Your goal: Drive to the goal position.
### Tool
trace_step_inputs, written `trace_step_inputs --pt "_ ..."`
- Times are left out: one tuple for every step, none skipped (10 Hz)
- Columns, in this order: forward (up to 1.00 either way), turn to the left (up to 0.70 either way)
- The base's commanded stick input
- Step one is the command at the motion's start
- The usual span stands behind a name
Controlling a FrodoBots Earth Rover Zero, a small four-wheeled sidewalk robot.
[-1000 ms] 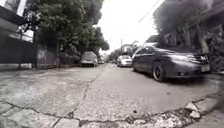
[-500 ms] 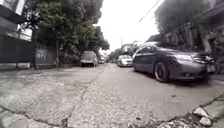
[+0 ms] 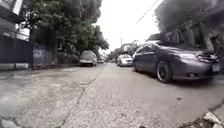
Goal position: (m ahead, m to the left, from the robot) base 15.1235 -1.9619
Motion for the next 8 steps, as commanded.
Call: trace_step_inputs --pt "0.30 0.00" --pt "0.30 0.00" --pt "0.30 0.00" --pt "0.30 0.00" --pt "0.30 0.00" --pt "0.30 0.00" --pt "0.30 0.00" --pt "0.30 0.00"
